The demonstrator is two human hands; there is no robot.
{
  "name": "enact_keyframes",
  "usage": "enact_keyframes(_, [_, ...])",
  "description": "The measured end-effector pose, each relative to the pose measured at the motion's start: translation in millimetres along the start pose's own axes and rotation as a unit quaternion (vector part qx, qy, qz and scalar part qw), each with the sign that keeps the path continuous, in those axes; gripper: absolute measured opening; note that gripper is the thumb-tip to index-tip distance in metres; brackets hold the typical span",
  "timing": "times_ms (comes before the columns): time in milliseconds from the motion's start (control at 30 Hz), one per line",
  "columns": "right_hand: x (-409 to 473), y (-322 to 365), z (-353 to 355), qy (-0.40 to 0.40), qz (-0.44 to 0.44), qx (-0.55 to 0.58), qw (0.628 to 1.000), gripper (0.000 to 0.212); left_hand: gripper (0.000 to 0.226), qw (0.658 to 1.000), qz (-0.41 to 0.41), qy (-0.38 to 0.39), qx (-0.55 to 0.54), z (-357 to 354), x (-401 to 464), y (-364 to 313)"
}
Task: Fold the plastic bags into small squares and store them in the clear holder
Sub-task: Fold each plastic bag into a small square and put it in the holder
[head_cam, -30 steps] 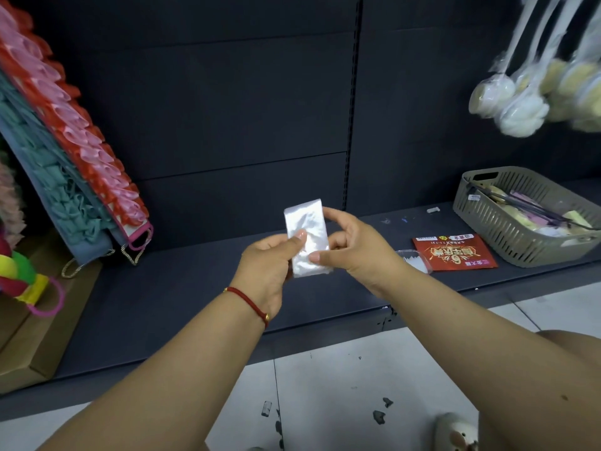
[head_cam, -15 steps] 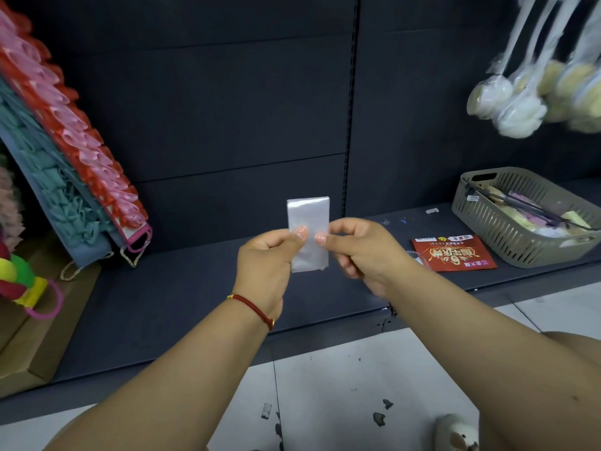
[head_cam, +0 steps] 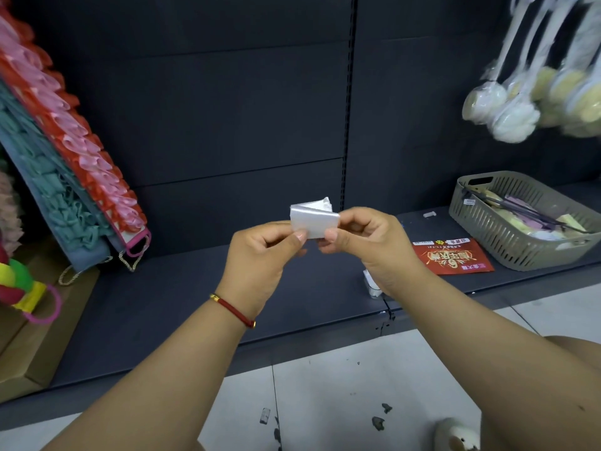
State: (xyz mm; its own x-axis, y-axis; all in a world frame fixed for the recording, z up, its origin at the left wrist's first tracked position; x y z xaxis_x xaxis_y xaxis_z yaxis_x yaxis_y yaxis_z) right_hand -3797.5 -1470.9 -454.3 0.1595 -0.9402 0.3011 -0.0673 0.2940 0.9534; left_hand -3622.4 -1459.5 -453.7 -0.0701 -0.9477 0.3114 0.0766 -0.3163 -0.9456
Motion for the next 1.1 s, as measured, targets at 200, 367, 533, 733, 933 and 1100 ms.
enact_keyframes(200, [-1.7,0.8,-0.5,-0.023,0.01,-0.059,0.998,0.009,0.006,1.0,-0.02,-0.023,0.002,-7.0,-5.6,-3.0])
enact_keyframes(367, [-2.5,0.5,-5.7,-0.025,-0.024,-0.034,0.999,0.026,0.014,0.995,-0.037,-0.071,0.053,-17.2,-9.4,0.0])
enact_keyframes(533, [-1.8,-0.1,-11.1,-0.075,-0.084,-0.115,0.987,0.042,0.032,0.994,-0.051,-0.05,0.088,-33.1,-13.4,5.3])
enact_keyframes(733, [-4.5,2.1,-9.1,-0.109,-0.023,-0.194,0.975,0.044,0.033,0.994,0.082,-0.074,-0.015,-48.7,-8.2,0.2])
enact_keyframes(933, [-14.7,8.3,-12.4,-0.11,-0.01,-0.25,0.962,0.037,0.046,0.99,0.065,-0.118,0.042,-65.7,-5.2,-3.4])
enact_keyframes(1100, [-21.6,20.7,-7.8,-0.15,0.017,-0.191,0.97,0.041,0.043,0.986,-0.003,-0.134,0.097,-75.3,-6.2,-19.5])
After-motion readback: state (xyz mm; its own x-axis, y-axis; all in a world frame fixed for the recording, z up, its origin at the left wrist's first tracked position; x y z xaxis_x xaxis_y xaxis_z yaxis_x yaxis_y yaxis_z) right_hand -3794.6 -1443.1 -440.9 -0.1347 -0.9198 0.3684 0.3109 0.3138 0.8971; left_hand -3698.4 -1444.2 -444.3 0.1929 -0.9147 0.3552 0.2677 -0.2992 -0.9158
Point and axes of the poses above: each hand's wrist, its own x-axis towards the middle knuckle, its own z-axis out of the back of the hand, y = z × x, the point moved 2 cm from there along x, towards the middle knuckle, and after that the axes turned 2 degrees about y, right-handed, at the moved point
